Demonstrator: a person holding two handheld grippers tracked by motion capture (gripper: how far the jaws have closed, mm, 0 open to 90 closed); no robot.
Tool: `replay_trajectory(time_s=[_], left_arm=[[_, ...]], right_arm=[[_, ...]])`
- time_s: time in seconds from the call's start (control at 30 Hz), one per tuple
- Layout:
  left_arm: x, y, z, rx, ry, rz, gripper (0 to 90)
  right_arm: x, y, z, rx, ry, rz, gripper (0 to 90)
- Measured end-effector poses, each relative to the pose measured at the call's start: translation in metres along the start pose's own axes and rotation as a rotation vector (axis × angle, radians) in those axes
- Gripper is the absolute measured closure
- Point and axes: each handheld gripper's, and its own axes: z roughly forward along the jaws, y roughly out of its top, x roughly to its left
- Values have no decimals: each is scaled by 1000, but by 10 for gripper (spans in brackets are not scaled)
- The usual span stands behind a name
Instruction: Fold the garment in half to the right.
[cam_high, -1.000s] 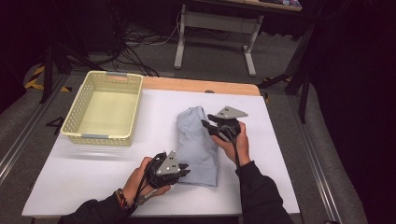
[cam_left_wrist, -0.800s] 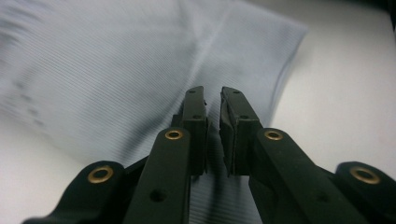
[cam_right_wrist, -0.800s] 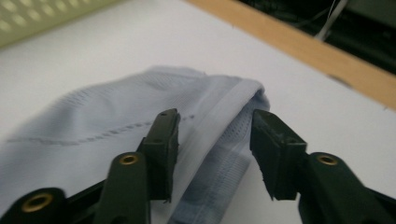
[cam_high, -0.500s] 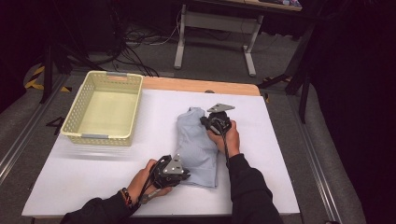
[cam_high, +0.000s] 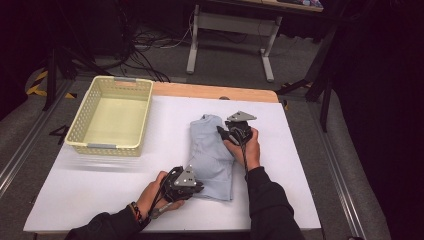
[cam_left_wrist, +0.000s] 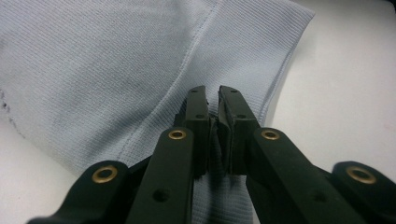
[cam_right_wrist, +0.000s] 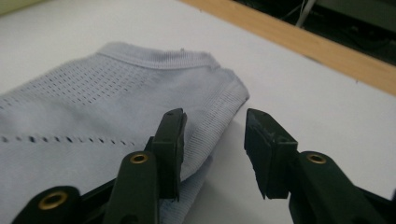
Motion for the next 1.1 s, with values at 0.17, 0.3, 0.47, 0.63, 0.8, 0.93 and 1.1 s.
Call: replay_trajectory(time_s=[0.17,0.3,0.47,0.63,0.8,0.93,1.1], left_arm=[[0,0,0,2,-4,-6,843],[0,0,0,3,-7,-14,844],[0,0,1,-3,-7,-9,847],[0,-1,1,-2,-4,-13,848],[0,-1,0,-1,-6,-17,849],[0,-1,1,-3,-4,-9,849],[-1,-1,1,-5,3,0,854]], right_arm=[[5,20,-10,-57,85,-82,897],[10,21,16,52,170,-146,899],[0,10,51,182,115,-152,899],[-7,10,59,149,58,-101,899],[-4,13,64,143,-20,-111,899],[-1,16,52,100,-22,-98,900],[2,16,23,42,-7,-114,900]])
